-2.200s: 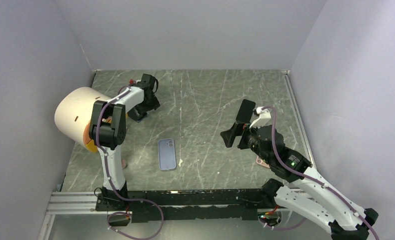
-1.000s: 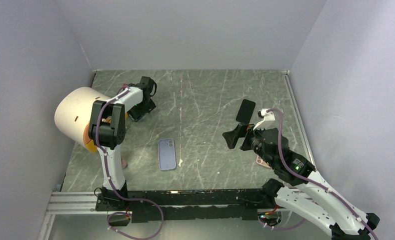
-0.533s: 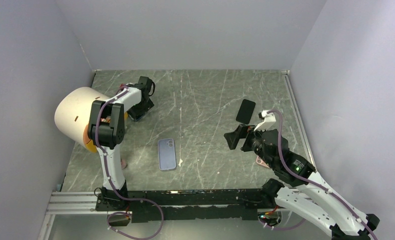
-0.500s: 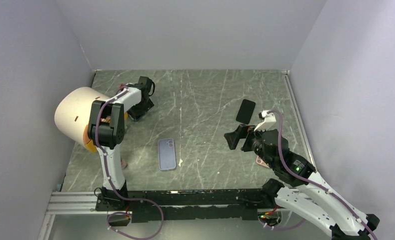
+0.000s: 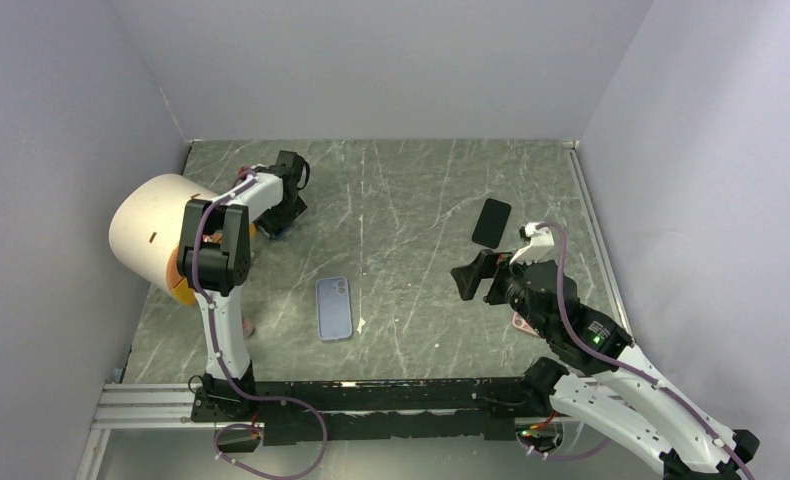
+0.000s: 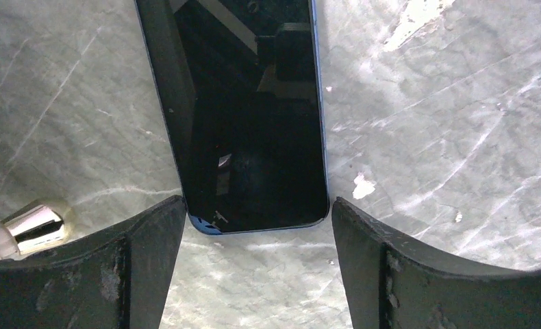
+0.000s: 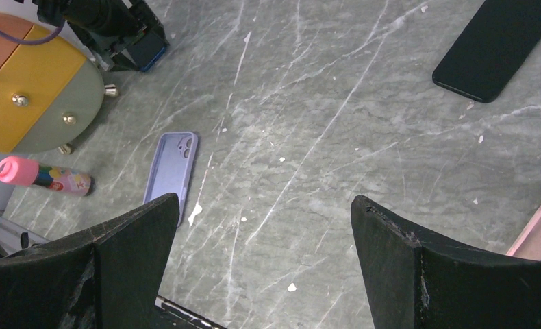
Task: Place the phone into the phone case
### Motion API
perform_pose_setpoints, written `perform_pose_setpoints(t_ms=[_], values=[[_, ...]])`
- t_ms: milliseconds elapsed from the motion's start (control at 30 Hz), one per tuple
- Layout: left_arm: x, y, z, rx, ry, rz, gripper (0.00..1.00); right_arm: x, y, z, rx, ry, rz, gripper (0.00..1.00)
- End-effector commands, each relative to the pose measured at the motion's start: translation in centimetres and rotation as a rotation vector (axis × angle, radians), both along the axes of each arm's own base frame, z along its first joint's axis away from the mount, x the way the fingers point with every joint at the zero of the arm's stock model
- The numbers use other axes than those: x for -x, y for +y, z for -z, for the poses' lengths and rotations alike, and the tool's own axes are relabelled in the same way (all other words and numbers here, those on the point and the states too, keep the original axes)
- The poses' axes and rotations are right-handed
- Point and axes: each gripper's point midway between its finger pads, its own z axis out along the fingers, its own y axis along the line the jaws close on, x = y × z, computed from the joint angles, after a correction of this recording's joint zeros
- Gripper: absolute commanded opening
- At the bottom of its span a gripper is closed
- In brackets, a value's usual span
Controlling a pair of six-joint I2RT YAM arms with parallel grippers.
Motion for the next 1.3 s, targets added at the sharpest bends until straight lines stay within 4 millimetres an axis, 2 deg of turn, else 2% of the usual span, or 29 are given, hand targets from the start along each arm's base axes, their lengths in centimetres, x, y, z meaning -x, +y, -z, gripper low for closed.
perform_pose_setpoints(t_ms=[0,233,367,700,1067,1267], values=[[0.2,-1.1,2.5,0.031,0.058,0.025,0.83,0.0,-0.4,0.1,-0.014,-0.003,0.026,0.99],[1.4,0.5,2.2,-0.052,0.106,-0.071,0.89,0.0,-0.6,0.1,-0.008,-0.007,0.03,0.99],[1.3,1.1,2.2,-0.053,0.107,-0.102,0.91,0.0,-0.7,-0.1,-0.004,-0.012,0.03,0.99],[0.7,1.3,3.1,-0.01,0.11,-0.117,0.85,0.1,-1.4,0.2,0.005,-0.018,0.053,0.99],[2.0,-1.4,3.1,0.033,0.123,0.002,0.71,0.0,-1.7,0.1,0.008,-0.014,0.069,0.99],[3.4,-4.9,3.0,0.072,0.138,0.125,0.68,0.3,-1.5,-0.1,-0.026,-0.004,0.069,0.99]])
